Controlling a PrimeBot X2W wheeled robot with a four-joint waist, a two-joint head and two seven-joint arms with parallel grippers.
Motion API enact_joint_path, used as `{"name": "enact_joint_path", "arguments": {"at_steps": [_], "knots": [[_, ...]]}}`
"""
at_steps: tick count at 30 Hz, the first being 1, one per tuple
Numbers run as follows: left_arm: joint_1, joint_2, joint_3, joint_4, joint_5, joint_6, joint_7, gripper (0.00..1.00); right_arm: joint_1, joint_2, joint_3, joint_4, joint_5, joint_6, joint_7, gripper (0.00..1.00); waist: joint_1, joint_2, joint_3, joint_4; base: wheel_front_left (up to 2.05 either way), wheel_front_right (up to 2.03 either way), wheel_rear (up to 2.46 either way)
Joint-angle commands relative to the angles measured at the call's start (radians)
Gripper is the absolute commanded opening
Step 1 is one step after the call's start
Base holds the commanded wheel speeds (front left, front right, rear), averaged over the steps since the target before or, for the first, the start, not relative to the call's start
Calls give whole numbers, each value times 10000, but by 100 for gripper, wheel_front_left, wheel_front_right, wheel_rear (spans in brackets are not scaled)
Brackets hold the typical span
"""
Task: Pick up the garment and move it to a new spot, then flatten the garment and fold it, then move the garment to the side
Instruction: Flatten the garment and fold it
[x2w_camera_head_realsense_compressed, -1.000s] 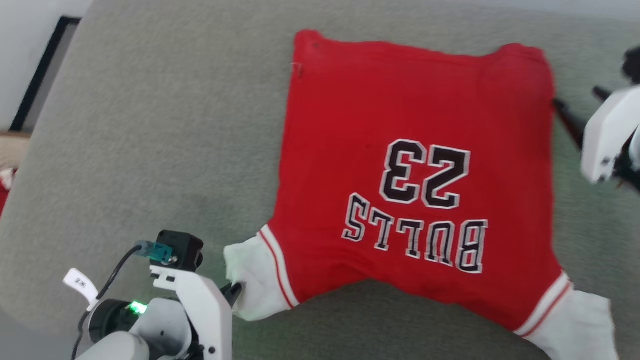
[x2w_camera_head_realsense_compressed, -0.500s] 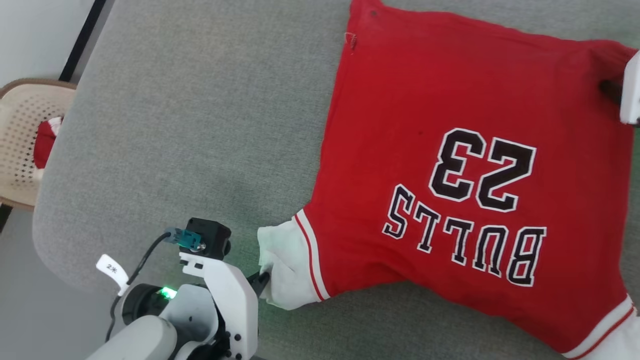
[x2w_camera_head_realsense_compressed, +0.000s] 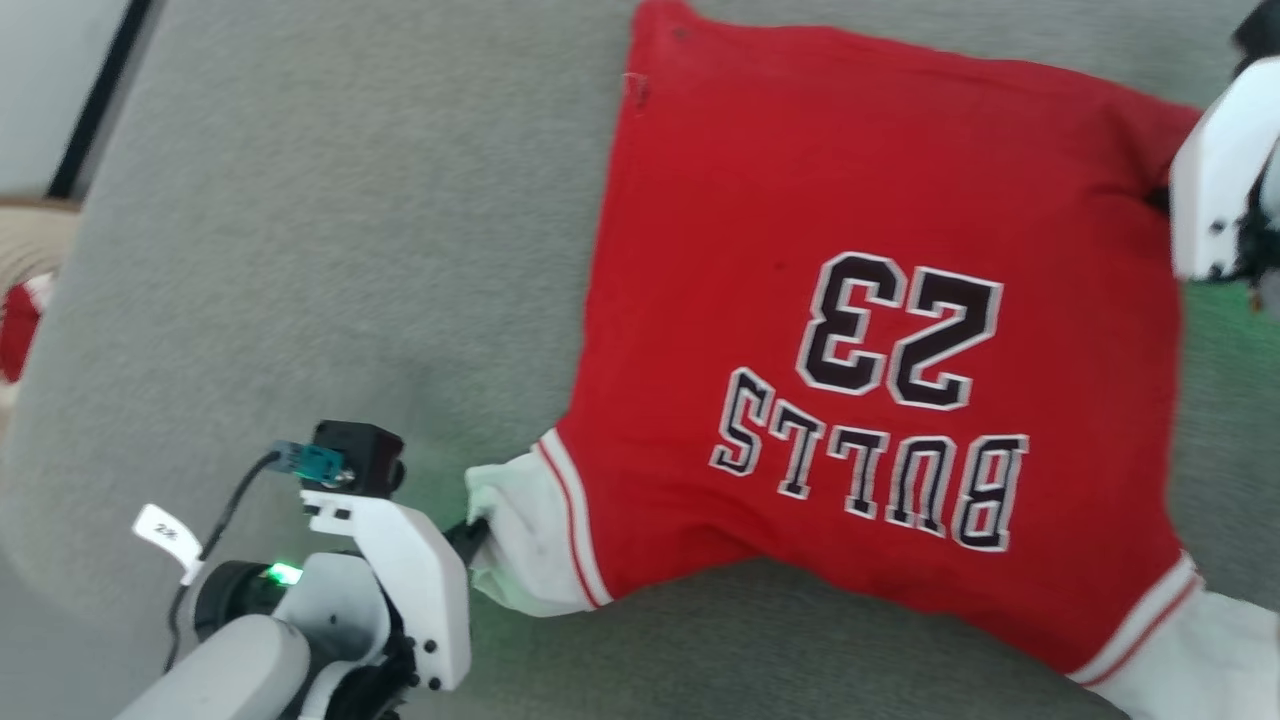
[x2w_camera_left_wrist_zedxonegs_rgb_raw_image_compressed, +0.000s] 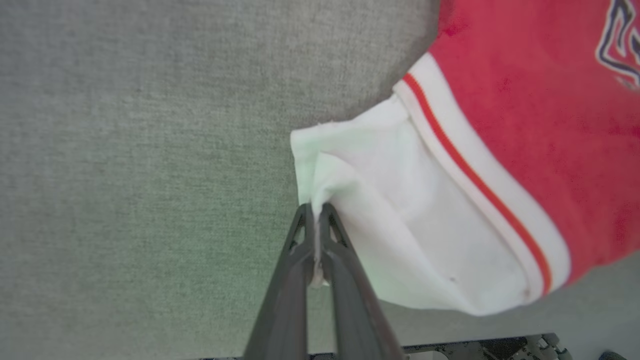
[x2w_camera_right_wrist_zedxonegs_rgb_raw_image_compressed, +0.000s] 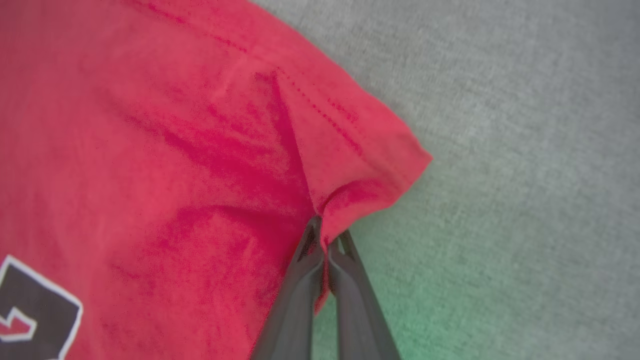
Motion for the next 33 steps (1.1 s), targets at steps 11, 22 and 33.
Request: {"name": "enact_joint_path", "arguments": {"at_steps": [11, 22, 33], "knots": [[309, 737, 418, -383, 33, 489, -10, 0, 3198, -1177, 1278, -4052, 1639, -3, 112, 0, 0, 0, -700, -2008, 0, 0, 0], [405, 924, 496, -686, -1, 693, 89, 0, 7564, -824, -258, -6706, 1669, -3, 552, 0, 0, 0, -852, -2725, 0, 0, 0], [407, 768, 524, -518, -136, 551, -112, 0, 8499, 398, -1105, -6339, 178, -37, -947, 100, 0, 0, -850, -2570, 0, 0, 0]]}}
